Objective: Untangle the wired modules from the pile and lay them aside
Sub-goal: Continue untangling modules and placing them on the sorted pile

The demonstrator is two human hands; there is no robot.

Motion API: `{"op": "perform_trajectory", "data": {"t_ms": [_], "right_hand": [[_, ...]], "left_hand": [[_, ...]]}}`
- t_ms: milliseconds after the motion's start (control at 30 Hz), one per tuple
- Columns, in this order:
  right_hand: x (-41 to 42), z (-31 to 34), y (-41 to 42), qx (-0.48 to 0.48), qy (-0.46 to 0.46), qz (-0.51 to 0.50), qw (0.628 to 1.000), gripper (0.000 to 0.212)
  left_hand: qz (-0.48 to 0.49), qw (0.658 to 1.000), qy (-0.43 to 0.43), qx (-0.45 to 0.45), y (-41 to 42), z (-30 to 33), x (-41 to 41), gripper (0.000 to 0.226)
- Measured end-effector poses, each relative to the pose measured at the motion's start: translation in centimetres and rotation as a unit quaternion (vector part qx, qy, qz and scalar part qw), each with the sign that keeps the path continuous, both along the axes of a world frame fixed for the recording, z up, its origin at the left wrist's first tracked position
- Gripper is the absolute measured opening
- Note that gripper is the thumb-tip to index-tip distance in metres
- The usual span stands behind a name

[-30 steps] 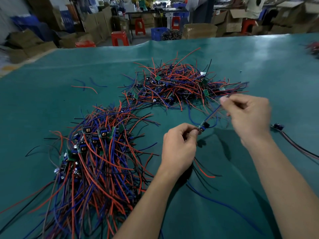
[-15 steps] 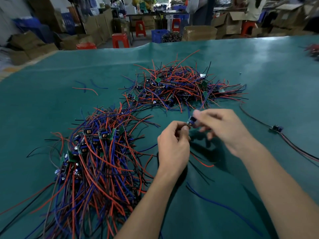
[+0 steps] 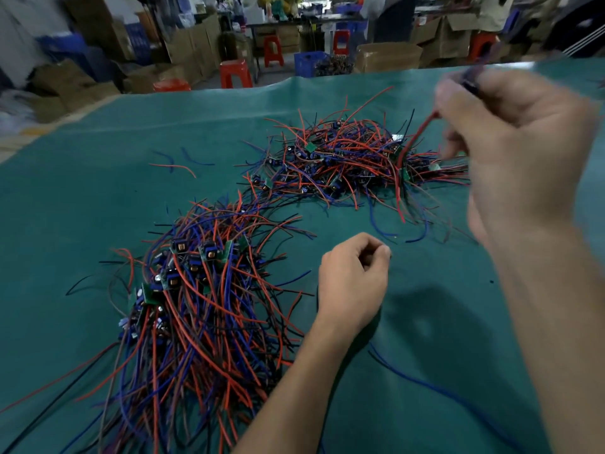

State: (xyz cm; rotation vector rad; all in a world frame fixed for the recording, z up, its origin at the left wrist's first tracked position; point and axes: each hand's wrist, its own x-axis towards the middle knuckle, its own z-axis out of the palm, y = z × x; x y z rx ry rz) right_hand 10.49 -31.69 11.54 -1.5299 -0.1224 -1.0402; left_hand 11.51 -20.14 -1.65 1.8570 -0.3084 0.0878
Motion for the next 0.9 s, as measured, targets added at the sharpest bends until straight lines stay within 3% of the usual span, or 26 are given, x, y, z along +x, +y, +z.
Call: {"op": "perform_trajectory", "data": {"t_ms": [133,200,267,333,467,500,600,700,800,900], "right_hand": [[0.9,2.5,6.3,-0.099,0.075,0.158,0.980,0.013],[1.9,2.4,9.6,-0.171,0.157,0.244,0.942,0.041],[3.3,1.8,11.6,-0.283,0.249,0.256,0.890,0.067],[5.1,0.7,10.9,-0.380,0.299,0.190,0.855,0.063],[8.5,-2.4,3.8,-0.448,0.366,-0.005,0.816,0.013],[8.8,-3.4,1.9,-0.440,0.390,-0.048,0.808,0.009],[8.8,-6.9,-2.5,-0.414,0.457,-0.097,0.781,0.024],[8.1,-9.1,-4.1,-0.374,0.423,-0.100,0.819,0.015],[7.5,-9.0,-4.8,-0.308,0.366,-0.128,0.869,0.020],[5.7,-8.0,-4.3,-0.243,0.345,-0.080,0.903,0.018]], "left_hand": [[0.018,1.000,-0.011,-0.001,0.0,0.2,-0.1,0.021],[0.019,1.000,-0.010,0.003,0.3,0.1,-0.1,0.019],[0.012,1.000,0.007,-0.013,0.5,0.1,-0.1,0.019],[0.020,1.000,-0.008,0.004,0.4,0.2,-0.1,0.029],[0.023,1.000,-0.006,-0.011,0.2,0.5,-0.2,0.014],[0.023,1.000,-0.008,-0.014,0.2,0.5,-0.2,0.012],[0.023,1.000,-0.010,-0.009,0.2,0.1,0.0,0.012],[0.022,1.000,-0.006,-0.009,0.2,0.1,0.0,0.012],[0.024,1.000,-0.002,-0.019,0.1,0.2,-0.1,0.015],[0.022,0.998,0.011,-0.053,0.1,0.1,0.1,0.016]]}}
